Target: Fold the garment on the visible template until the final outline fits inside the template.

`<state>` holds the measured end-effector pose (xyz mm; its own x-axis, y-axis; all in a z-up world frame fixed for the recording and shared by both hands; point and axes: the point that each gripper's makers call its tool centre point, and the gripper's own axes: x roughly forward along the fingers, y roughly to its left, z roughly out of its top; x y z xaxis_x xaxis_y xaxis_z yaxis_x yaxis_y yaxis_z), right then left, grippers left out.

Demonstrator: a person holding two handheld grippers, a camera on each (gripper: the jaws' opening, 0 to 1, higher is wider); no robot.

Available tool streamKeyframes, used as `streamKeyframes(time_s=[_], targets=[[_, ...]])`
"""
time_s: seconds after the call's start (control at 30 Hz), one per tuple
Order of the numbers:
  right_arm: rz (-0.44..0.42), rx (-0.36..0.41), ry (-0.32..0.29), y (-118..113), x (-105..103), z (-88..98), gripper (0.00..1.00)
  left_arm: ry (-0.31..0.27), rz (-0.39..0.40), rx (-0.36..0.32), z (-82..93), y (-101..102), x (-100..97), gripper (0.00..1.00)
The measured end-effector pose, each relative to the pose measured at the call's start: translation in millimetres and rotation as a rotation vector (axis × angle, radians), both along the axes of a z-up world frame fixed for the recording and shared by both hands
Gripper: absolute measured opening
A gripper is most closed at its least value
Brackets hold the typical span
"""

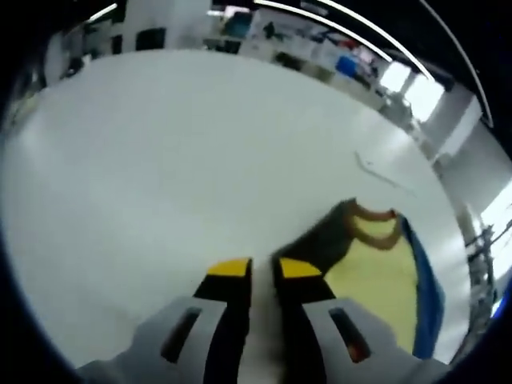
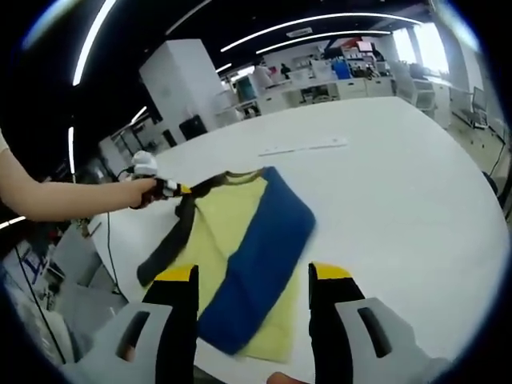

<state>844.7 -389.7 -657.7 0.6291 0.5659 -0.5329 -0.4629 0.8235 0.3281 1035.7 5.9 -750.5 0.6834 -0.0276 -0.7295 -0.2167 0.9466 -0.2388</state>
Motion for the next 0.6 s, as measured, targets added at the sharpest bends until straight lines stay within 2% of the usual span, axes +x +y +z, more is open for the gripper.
streamKeyframes(time_s=[0.1, 0.17, 0.23, 0.33, 0.37, 0.4, 0.47, 0.6], targets=[[0.007, 0.001, -0.003, 1.9, -1.2, 0.8, 0.55, -0.042, -0.058, 0.055, 14.5, -3.3, -3.6, 0.23], [0.009, 0.003, -0.007, 2.7, -1.2, 2.0, 0.55, -0.077, -0.109, 0.081, 24.7, -8.7, -5.4, 0.35], [0.01, 0.006, -0.013, 3.7, -0.9, 4.0, 0.55, -0.082, -0.162, 0.1, 29.8, -14.7, -10.1, 0.49], [0.013, 0.013, -0.029, 6.3, -0.3, 9.3, 0.55, -0.116, -0.252, 0.168, 43.6, -22.2, -22.1, 0.57], [0.013, 0.015, -0.034, 7.0, -0.4, 10.8, 0.55, -0.137, -0.27, 0.172, 48.0, -25.5, -24.7, 0.58], [0.013, 0.017, -0.038, 7.9, -0.7, 12.6, 0.55, -0.148, -0.277, 0.145, 51.3, -29.8, -29.3, 0.61], [0.017, 0.019, -0.047, 9.2, -1.6, 15.2, 0.55, -0.169, -0.295, 0.107, 57.6, -38.7, -37.5, 0.74], [0.022, 0.021, -0.062, 9.8, -3.7, 19.7, 0.55, -0.221, -0.355, 0.122, 76.3, -51.5, -57.0, 0.92]])
